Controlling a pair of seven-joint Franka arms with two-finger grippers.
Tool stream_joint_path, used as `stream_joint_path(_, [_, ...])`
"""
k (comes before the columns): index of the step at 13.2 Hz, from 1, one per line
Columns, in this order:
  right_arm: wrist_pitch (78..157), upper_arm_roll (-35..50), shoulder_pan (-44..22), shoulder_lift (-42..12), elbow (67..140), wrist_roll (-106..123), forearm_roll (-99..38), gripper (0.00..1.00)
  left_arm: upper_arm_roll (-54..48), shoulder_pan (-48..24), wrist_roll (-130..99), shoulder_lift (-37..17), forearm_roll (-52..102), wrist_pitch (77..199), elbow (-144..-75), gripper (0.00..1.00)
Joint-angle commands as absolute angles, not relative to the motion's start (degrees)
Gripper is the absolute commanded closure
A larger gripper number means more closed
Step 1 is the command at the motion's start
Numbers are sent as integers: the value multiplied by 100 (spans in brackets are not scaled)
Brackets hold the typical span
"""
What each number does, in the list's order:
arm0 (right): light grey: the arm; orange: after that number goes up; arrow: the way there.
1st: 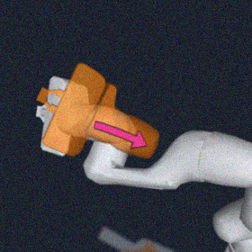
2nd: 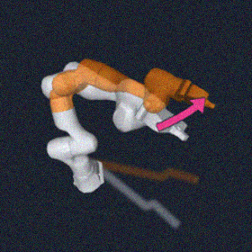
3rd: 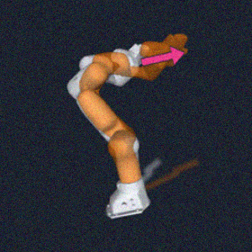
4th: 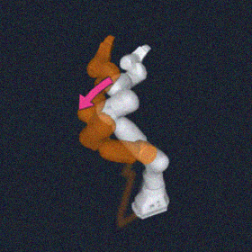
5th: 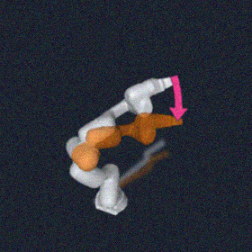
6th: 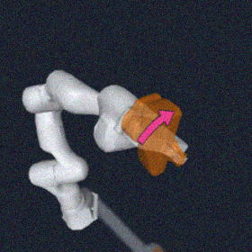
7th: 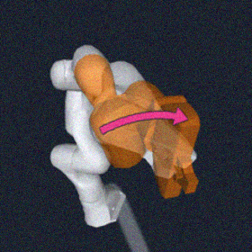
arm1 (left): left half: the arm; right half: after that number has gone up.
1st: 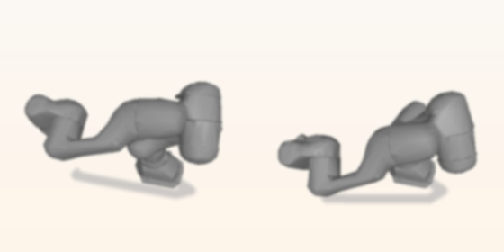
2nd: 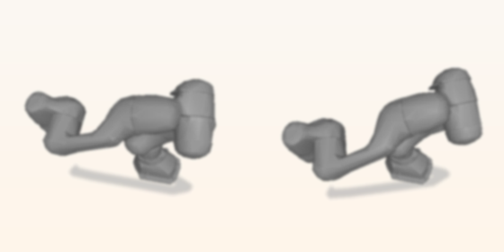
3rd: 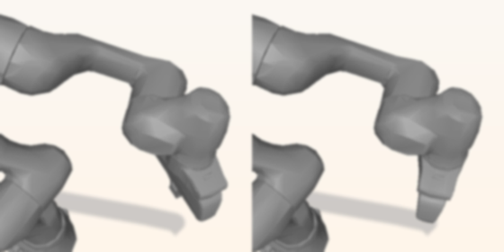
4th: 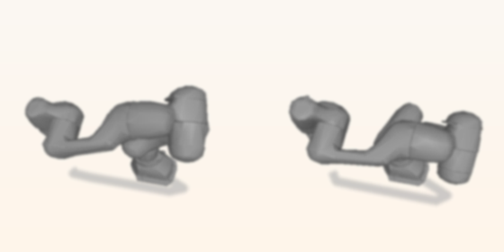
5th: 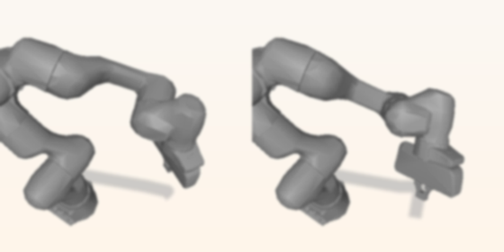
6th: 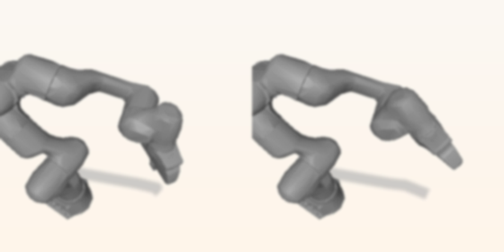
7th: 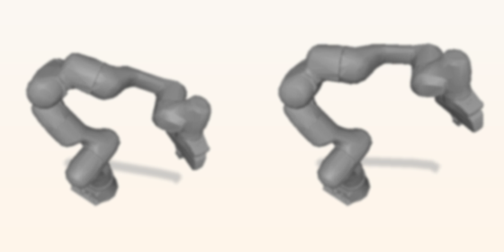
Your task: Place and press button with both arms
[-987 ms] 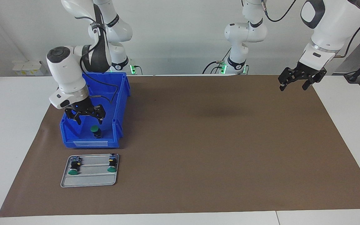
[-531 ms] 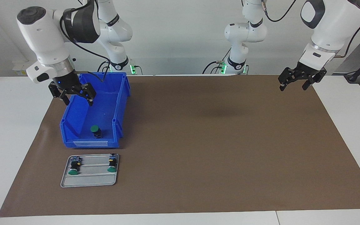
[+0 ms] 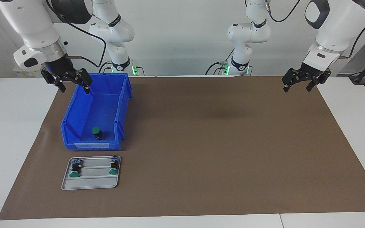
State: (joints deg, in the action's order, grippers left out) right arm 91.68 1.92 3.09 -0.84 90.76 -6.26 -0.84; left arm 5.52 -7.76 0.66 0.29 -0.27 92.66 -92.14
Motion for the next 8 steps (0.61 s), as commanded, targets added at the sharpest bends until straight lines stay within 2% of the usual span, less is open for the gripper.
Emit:
stream_joint_path(1, [9000, 229, 325, -141, 9000, -738, -193, 0, 580, -773, 88, 185, 26, 9255, -9378, 0])
stream_joint_path(8, [9105, 255, 97, -44, 9202, -686, -70, 0, 580, -773, 88, 185, 26, 9255, -9378, 0])
